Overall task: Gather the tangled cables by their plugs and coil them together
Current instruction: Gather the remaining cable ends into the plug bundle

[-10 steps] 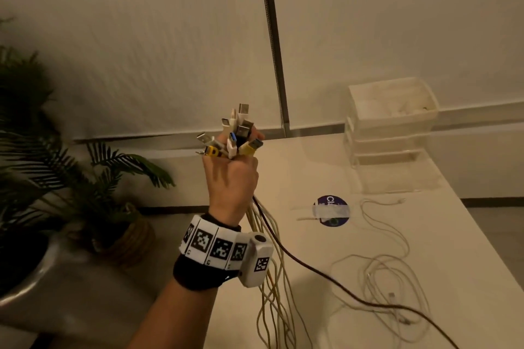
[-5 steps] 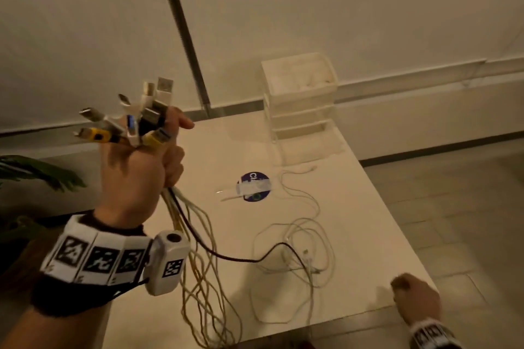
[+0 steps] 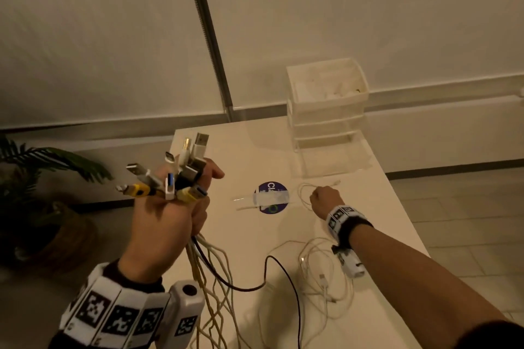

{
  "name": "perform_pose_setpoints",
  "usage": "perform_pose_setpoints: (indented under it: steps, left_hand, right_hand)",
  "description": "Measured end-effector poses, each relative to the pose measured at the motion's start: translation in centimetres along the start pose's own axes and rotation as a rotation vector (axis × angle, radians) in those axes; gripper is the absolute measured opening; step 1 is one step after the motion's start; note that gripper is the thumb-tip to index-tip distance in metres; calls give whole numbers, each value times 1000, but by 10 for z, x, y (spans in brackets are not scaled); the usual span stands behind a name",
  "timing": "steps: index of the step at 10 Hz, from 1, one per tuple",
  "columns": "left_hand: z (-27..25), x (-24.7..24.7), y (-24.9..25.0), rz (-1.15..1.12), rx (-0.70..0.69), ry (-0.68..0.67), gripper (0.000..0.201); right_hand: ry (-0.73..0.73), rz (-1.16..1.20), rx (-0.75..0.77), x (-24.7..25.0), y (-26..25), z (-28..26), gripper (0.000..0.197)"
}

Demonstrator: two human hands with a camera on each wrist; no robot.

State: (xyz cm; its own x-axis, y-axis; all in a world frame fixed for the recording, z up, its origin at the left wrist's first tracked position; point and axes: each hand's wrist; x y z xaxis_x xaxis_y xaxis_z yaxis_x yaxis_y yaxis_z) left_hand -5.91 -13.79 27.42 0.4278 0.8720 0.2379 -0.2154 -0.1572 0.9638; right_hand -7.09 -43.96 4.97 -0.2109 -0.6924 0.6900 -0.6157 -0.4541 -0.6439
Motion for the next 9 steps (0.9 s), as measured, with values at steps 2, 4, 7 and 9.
perform_pose_setpoints:
  steps: [2, 4, 7, 9]
  left_hand:
    - [9, 19, -22, -244, 98, -99, 39]
    - [9, 15, -22, 4, 149, 79, 48]
    - [23, -9, -9, -316, 152, 18, 20]
    - [18, -14, 1, -415, 167, -115, 17]
  right_hand:
    - [-209, 156, -207, -44, -10, 38, 57]
    - [-231, 636, -239, -28, -18, 23, 38]
    - [-373, 1379, -57, 84, -60, -86, 26]
    - [-468, 1293, 247, 110, -106, -162, 57]
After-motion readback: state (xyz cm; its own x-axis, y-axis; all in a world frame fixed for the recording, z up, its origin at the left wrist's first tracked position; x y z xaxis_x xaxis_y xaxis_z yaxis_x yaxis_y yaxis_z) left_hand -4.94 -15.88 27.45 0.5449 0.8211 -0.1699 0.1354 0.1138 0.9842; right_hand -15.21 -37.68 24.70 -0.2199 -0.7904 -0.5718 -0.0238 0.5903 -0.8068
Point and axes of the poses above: each hand's wrist, its own z-axis towards the middle knuckle, its own x-axis out of the back of the hand, y = z × x, and after that the axes turned 12 degrees about z, right-handed
